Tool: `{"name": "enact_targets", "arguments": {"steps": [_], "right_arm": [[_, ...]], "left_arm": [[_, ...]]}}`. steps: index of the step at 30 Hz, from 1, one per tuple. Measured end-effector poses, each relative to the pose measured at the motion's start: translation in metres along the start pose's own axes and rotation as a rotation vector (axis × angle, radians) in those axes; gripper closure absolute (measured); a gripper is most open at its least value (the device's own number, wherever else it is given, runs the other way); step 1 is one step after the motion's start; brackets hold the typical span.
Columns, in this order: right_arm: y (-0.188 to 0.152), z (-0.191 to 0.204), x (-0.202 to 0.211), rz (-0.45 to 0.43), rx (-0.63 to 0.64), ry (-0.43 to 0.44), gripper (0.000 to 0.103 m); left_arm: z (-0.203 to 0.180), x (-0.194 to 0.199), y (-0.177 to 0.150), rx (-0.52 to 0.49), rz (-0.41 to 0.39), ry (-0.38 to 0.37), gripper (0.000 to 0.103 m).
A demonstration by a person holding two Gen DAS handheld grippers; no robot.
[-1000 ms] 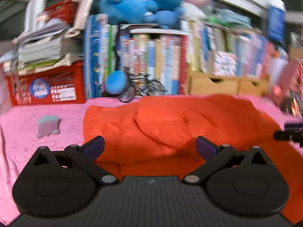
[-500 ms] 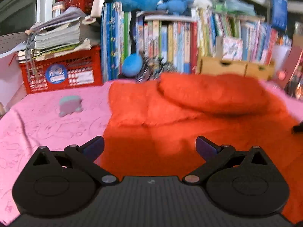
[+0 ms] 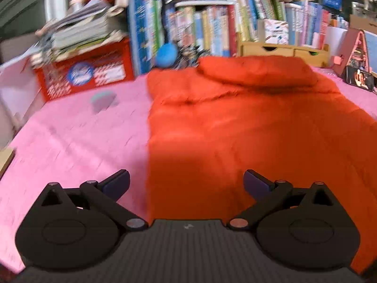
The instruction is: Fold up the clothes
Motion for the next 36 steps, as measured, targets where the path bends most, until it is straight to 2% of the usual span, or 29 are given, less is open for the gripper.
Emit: {"name": "enact_targets", "arguments": {"steps": [4, 7, 14, 18, 20, 24, 26, 30, 33, 36], "right_arm": [[-0.016, 0.028, 0.028, 0.044, -0.016, 0.146, 0.001], [-0.022, 0.044, 0.036, 0.058, 0.012, 0.187, 0.001], [-0.022, 0.062, 0.044, 0.034, -0.06, 0.288, 0.003], [-0.01, 0.074, 0.031, 0.02, -0.148, 0.391, 0.015], [0.002, 0.082, 0.024, -0.002, -0.171, 0.456, 0.018], [0.029, 0.098, 0.006, -0.041, -0.213, 0.546, 0.039], [0.044, 0.102, -0.001, -0.066, -0.216, 0.563, 0.044], [0.086, 0.105, -0.017, -0.136, -0.262, 0.583, 0.045], [0.125, 0.1, -0.045, -0.164, -0.385, 0.587, 0.049], [0.156, 0.091, -0.086, -0.173, -0.49, 0.51, 0.054]], "left_arm": [[0.009, 0.009, -0.011, 0.029, 0.026, 0.027, 0.0], [0.006, 0.005, -0.009, 0.044, 0.018, 0.026, 0.0], [-0.005, 0.003, -0.008, 0.04, 0.002, 0.012, 0.0], [-0.004, 0.009, -0.005, 0.054, -0.013, 0.016, 0.0], [-0.002, 0.013, -0.003, 0.063, -0.023, 0.018, 0.0], [0.001, 0.019, 0.001, 0.081, -0.036, 0.028, 0.0], [0.002, 0.022, 0.004, 0.077, -0.049, 0.032, 0.0], [0.006, 0.03, 0.014, 0.066, -0.088, 0.047, 0.0], [0.013, 0.041, 0.029, 0.083, -0.139, 0.057, 0.0], [0.015, 0.06, 0.05, 0.138, -0.214, 0.022, 0.0]]}}
Point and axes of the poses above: each gripper's, at about its wrist camera, not at the fingertips, and x roughly against the way its jaws point, z to its left, y to its top, the point moved 9 cm from there along -x, roughly the way its jaws point, and after that the axes turned 10 degrees about -z, right-handed, at the moved point
